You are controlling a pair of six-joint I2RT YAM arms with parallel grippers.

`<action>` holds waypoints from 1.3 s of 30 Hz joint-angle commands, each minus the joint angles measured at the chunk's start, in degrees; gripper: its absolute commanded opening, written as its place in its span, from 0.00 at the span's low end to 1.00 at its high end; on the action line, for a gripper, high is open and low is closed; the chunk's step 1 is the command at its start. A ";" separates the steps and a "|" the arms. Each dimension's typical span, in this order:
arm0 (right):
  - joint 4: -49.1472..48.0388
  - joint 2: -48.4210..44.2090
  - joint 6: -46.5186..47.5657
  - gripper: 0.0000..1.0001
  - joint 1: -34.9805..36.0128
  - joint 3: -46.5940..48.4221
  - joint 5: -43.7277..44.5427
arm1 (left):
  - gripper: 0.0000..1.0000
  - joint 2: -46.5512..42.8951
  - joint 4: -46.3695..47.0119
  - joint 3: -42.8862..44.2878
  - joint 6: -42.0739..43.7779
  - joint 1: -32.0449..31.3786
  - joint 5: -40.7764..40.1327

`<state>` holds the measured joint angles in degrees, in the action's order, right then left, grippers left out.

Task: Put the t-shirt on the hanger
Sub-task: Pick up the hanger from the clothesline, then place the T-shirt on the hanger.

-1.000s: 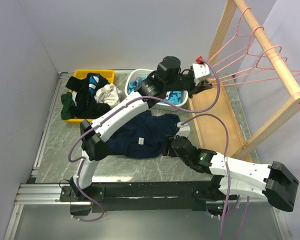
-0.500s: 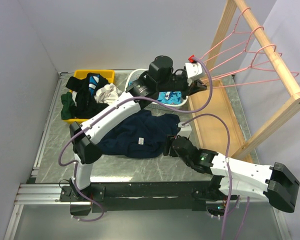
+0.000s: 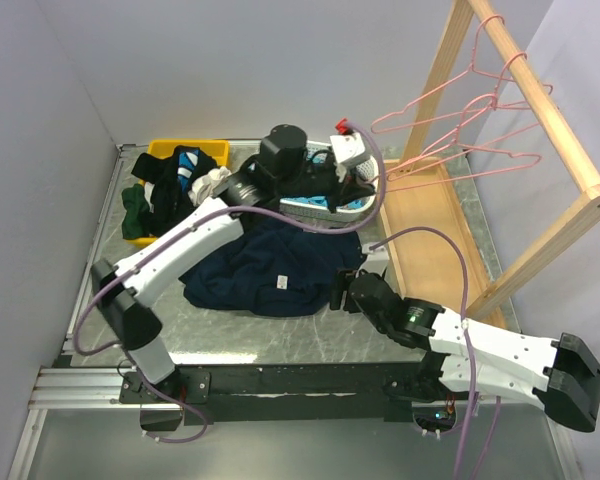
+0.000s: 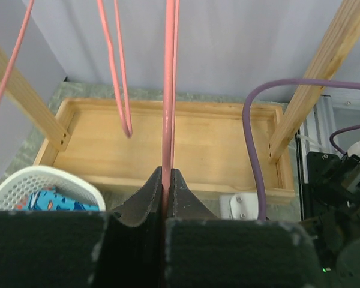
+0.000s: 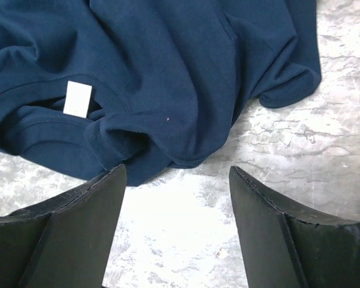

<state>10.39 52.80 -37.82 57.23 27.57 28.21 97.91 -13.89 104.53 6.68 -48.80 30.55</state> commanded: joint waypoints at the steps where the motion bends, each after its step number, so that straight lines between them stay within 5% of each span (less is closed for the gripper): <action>1: 2.61 -2.61 0.73 0.78 0.42 3.63 2.12 | 0.01 -8.95 2.90 -6.68 -2.81 0.89 -2.23; 10: 6.65 -5.60 1.44 0.81 0.25 6.52 1.15 | 0.01 -24.14 -2.89 -20.40 -6.32 1.95 -6.36; 22: 14.48 -9.46 -0.41 0.82 0.34 10.13 -1.93 | 0.01 -47.18 -20.63 -36.58 -21.61 1.25 -18.05; 28: 14.13 -6.84 -0.85 0.82 0.34 11.19 -2.72 | 0.01 -56.76 -34.08 -36.24 -27.07 -0.25 -24.55; 39: 3.76 6.69 1.87 0.64 0.51 12.76 -8.78 | 0.01 -62.39 -54.21 -32.55 -28.73 -0.33 -27.91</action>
<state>19.75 55.16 -37.67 57.25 36.38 21.47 36.95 -60.80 69.41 -20.01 -48.84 4.47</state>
